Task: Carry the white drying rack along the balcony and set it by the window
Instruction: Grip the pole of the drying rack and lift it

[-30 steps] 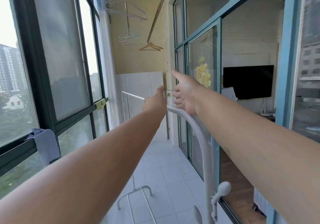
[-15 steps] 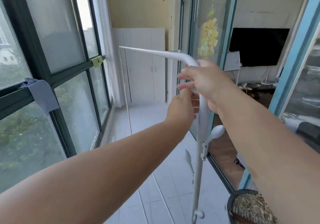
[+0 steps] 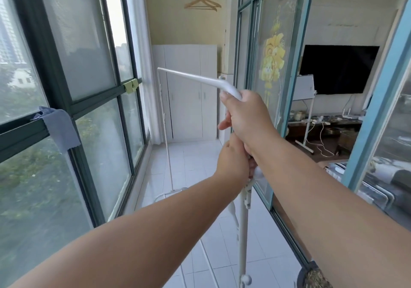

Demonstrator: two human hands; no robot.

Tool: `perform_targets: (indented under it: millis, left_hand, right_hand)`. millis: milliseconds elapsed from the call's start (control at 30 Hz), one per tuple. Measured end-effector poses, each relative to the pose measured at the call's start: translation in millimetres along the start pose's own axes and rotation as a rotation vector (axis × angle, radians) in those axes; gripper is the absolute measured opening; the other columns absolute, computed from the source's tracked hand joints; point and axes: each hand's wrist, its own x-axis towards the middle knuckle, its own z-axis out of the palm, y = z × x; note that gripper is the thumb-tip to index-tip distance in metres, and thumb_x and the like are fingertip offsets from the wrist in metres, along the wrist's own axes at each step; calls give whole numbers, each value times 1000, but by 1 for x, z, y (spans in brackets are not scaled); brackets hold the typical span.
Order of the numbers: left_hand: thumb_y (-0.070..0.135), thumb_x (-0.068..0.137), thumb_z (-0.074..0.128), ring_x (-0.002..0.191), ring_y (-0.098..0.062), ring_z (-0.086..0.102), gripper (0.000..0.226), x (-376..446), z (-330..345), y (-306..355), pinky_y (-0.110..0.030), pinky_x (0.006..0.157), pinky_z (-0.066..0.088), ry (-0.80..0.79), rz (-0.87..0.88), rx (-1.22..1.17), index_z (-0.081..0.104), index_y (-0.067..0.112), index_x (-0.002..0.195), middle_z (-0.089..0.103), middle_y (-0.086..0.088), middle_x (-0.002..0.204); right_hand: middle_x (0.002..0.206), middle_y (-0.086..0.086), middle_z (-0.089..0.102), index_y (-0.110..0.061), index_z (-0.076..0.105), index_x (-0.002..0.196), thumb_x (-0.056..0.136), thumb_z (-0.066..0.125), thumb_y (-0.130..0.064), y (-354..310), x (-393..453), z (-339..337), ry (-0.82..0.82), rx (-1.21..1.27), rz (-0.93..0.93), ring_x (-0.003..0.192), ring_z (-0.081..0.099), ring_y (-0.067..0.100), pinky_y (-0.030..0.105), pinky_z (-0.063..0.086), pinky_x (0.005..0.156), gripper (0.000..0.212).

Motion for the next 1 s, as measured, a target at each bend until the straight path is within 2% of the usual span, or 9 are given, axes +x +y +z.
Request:
perform_targets:
  millis: [167,233,300,367,500,633,767,867,1000]
  left_hand:
    - [31,101,26,38,-14,39,42,26,-6,1,-19,43,29,34,23,29,41,14,66,45,0,45]
    - [32,101,27,33,-12,38,43,35,-9,4,-15,41,28,60,-15,13,42,13,64,43,3,38]
    - [32,101,27,31,-11,38,45,44,-12,6,-14,40,28,78,-29,16,43,13,63,43,5,33]
    - [31,100,28,37,-15,40,42,53,-14,8,-19,44,29,98,-16,28,43,13,65,44,4,34]
    - [32,92,33,54,-22,42,28,71,-18,7,-28,54,33,139,60,85,42,14,72,49,-5,60]
    - [31,99,27,57,-22,44,32,90,-23,5,-28,54,33,183,32,40,46,16,77,49,-5,65]
    - [27,99,31,40,-17,37,38,107,-31,6,-21,45,28,198,7,32,42,17,64,42,2,38]
    - [20,97,32,34,-17,37,36,120,-38,6,-12,36,27,206,12,79,44,12,64,44,-6,44]
    - [26,95,30,46,-20,42,34,133,-47,6,-16,39,30,169,39,22,45,14,67,46,-9,53]
  right_hand:
    - [58,-2,52,-10,56,93,100,51,-35,9,22,13,-1,-15,5,49,66,17,30,46,59,27]
    - [61,-1,52,-8,56,94,100,51,-36,12,31,19,-6,-33,-5,48,64,16,30,47,58,29]
    - [62,1,52,-7,57,92,99,52,-36,15,42,26,-5,-46,-18,49,60,19,34,51,62,30]
    - [64,3,53,-6,58,89,98,53,-36,18,54,33,5,-53,-21,56,57,23,40,55,66,32]
    - [69,4,55,-3,63,98,95,54,-40,23,72,46,11,-54,-1,62,55,26,51,59,76,39]
    - [65,3,54,-4,60,93,98,51,-39,29,81,52,-19,-17,-8,49,57,20,42,57,67,36]
    - [64,4,55,-2,59,94,99,49,-41,40,90,59,-73,25,-27,52,61,19,44,58,67,40]
    - [61,3,56,-10,55,89,101,48,-40,45,97,66,-113,52,-37,58,63,22,42,57,66,33]
    - [61,3,55,-9,53,95,104,45,-36,48,107,75,-156,118,-42,58,62,22,31,52,52,29]
